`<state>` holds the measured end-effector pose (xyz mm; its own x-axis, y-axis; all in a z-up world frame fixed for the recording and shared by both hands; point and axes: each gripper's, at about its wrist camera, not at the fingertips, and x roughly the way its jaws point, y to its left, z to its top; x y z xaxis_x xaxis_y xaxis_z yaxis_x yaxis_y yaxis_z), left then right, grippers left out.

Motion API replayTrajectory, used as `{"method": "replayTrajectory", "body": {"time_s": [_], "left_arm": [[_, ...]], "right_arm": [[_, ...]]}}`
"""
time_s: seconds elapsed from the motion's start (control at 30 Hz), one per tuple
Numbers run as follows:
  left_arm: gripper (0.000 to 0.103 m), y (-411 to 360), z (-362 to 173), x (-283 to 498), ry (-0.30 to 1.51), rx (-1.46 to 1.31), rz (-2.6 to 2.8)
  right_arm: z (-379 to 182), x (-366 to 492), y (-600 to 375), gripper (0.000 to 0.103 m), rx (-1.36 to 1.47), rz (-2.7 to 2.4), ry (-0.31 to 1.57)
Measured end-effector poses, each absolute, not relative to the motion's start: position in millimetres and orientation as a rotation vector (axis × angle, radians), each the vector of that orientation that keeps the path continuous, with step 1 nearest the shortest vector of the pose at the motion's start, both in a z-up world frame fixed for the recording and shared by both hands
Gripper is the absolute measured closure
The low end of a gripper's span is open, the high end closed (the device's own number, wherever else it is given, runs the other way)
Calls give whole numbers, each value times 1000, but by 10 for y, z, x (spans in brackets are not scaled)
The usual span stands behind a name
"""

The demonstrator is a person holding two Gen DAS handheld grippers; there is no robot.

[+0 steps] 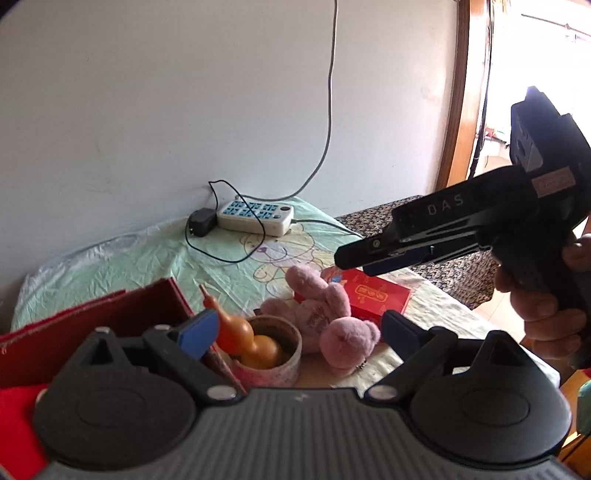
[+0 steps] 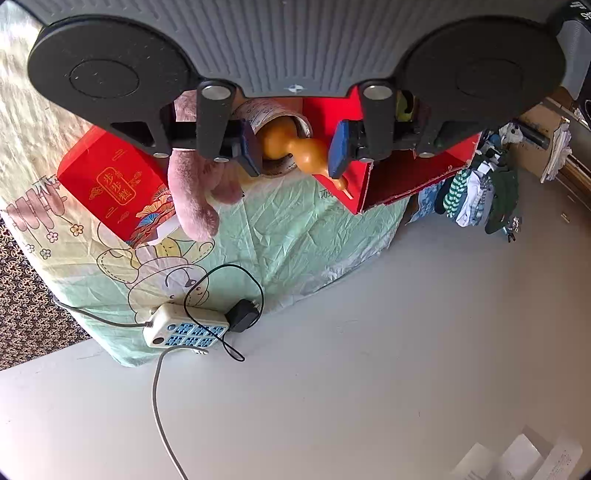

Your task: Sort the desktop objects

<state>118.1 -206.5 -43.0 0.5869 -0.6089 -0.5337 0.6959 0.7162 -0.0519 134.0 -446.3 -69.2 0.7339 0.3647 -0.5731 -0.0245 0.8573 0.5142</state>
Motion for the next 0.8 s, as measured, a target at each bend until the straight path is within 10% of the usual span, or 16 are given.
{"method": "replayTrajectory", "body": {"time_s": [0.47, 0.53, 0.63, 0.8], "left_arm": [[12, -2443, -744, 2301, 753, 148, -597], [50, -2517, -834, 2363, 803, 163, -594], [74, -2574, -947, 2360, 871, 165, -582], [75, -2640, -883, 2094, 883, 146, -606]], "right_arm": [[-1014, 1727, -4923, 59, 451, 374, 851], [-1001, 1744, -4932, 59, 439, 397, 849], [-986, 1791, -4942, 59, 438, 424, 842], [-985, 1914, -5007, 59, 478, 451, 827]]}}
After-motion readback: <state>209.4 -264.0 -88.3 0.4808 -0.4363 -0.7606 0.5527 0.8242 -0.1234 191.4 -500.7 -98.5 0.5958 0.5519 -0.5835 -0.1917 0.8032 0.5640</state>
